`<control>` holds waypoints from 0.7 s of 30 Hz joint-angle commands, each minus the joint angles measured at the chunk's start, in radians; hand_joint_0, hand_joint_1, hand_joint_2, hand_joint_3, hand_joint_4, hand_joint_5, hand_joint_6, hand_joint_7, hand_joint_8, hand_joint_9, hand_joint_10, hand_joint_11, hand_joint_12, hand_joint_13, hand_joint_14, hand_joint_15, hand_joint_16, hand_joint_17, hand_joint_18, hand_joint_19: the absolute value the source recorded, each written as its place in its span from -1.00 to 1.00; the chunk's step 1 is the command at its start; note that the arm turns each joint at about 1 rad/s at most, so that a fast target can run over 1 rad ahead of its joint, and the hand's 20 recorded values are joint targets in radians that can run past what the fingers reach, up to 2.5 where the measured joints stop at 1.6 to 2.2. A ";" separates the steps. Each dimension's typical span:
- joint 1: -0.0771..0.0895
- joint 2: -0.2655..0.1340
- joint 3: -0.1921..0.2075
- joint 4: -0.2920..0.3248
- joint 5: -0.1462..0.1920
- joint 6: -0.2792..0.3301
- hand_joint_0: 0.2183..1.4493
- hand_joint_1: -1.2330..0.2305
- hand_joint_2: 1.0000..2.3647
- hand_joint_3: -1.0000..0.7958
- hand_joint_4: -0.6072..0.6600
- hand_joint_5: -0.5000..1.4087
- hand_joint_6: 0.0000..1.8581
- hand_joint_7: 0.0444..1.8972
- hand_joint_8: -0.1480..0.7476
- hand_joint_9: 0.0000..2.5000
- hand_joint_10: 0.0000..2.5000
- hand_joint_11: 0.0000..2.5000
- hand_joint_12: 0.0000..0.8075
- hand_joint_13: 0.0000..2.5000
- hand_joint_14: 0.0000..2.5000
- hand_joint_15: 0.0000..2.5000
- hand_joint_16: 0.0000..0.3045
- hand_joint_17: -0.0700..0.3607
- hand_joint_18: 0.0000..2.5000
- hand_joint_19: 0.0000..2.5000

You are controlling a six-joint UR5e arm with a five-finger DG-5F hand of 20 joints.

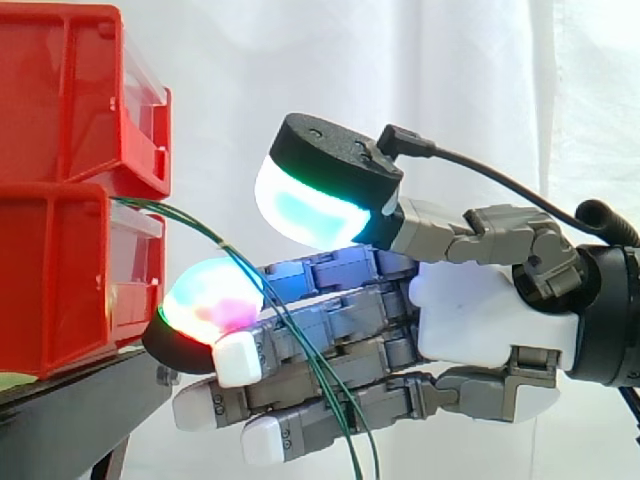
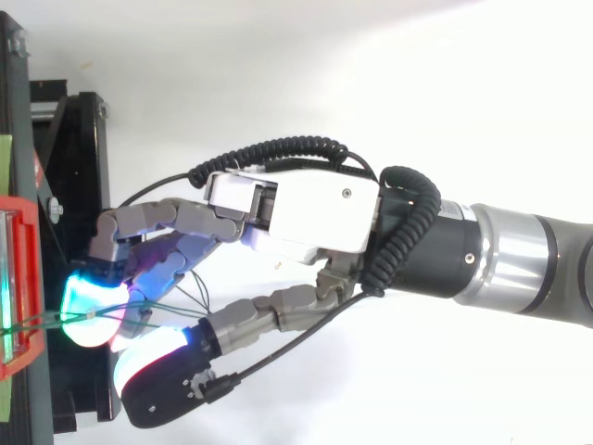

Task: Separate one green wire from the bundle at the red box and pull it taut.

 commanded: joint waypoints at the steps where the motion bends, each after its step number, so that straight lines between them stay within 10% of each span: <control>1: 0.002 0.001 0.005 -0.004 0.003 0.017 -0.34 -0.18 -0.99 -0.32 0.36 -0.57 -0.46 0.29 0.01 -0.27 -0.99 -0.65 -0.25 -0.50 -1.00 -0.86 -0.72 -0.23 -0.47 -0.73; 10: 0.002 0.001 0.062 -0.087 0.000 0.034 -0.34 -0.16 -0.98 -0.28 0.30 -0.56 -0.44 0.49 0.01 -0.25 -0.99 -0.61 -0.25 -0.49 -0.99 -0.85 -0.72 -0.23 -0.46 -0.73; 21: -0.004 -0.001 0.063 -0.101 -0.004 0.032 -0.39 -0.04 -0.99 -0.33 0.35 -0.64 -0.10 0.15 0.06 -0.20 -0.99 -0.48 -0.24 -0.47 -0.99 -0.83 -0.71 -0.22 -0.44 -0.71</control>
